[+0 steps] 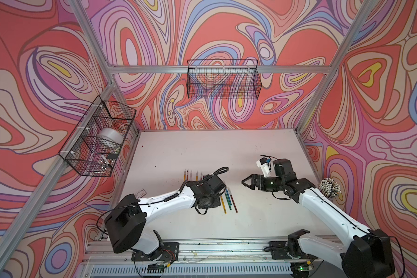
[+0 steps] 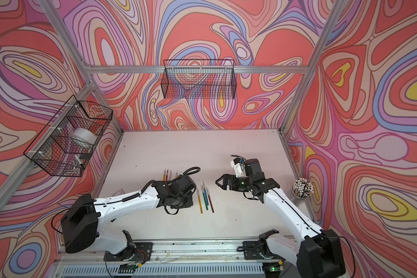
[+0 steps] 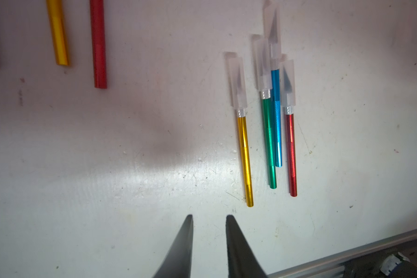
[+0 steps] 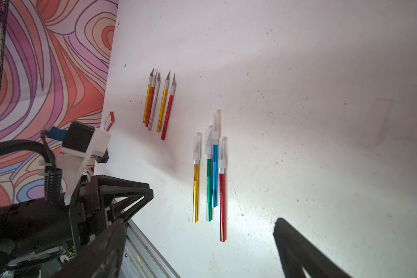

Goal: Remove protective caps from carving knives
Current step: Pick up the carving knife from the center of the board.

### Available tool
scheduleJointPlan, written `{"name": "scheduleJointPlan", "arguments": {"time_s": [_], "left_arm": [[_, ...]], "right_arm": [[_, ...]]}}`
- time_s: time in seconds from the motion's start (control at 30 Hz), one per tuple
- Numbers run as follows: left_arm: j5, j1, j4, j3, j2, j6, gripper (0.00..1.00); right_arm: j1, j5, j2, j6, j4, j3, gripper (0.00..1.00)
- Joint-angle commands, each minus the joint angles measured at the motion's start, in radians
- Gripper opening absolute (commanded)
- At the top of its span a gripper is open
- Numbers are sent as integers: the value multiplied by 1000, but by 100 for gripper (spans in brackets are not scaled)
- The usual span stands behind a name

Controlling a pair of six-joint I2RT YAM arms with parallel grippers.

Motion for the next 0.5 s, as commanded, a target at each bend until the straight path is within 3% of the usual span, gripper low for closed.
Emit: {"name": "scheduleJointPlan", "arguments": {"time_s": [0.0, 0.47], "left_arm": [[0, -21, 36, 32, 43, -55, 27], [32, -59, 133, 73, 187, -83, 30]], "right_arm": [[-2, 29, -15, -20, -22, 18, 97], [-2, 45, -31, -26, -34, 6, 97]]}}
